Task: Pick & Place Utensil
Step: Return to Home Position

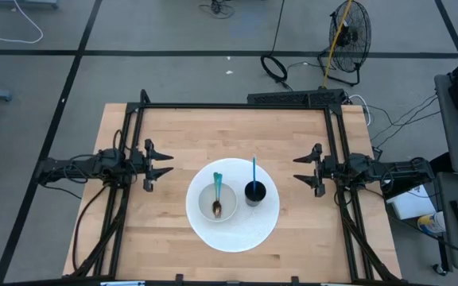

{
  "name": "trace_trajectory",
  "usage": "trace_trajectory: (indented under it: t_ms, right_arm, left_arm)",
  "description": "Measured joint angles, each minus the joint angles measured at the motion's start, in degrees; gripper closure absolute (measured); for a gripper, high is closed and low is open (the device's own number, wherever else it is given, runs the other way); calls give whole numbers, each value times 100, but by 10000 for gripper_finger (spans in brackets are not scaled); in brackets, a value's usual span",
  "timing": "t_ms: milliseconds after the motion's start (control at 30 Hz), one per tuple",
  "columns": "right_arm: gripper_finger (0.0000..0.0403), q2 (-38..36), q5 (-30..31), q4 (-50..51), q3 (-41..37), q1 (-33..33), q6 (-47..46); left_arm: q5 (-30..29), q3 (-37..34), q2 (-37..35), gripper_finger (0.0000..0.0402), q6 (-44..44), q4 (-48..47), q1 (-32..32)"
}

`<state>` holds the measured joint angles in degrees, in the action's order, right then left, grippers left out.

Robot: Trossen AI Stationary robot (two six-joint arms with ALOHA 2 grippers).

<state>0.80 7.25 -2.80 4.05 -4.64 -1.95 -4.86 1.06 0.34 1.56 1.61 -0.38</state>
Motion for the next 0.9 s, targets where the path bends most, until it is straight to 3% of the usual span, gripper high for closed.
trace_trajectory:
  t_ms: [900]
  right_arm:
    - [140,0,9,87,-149,2,115]
  left_arm:
    - [33,9,2,215,-44,-109,0]
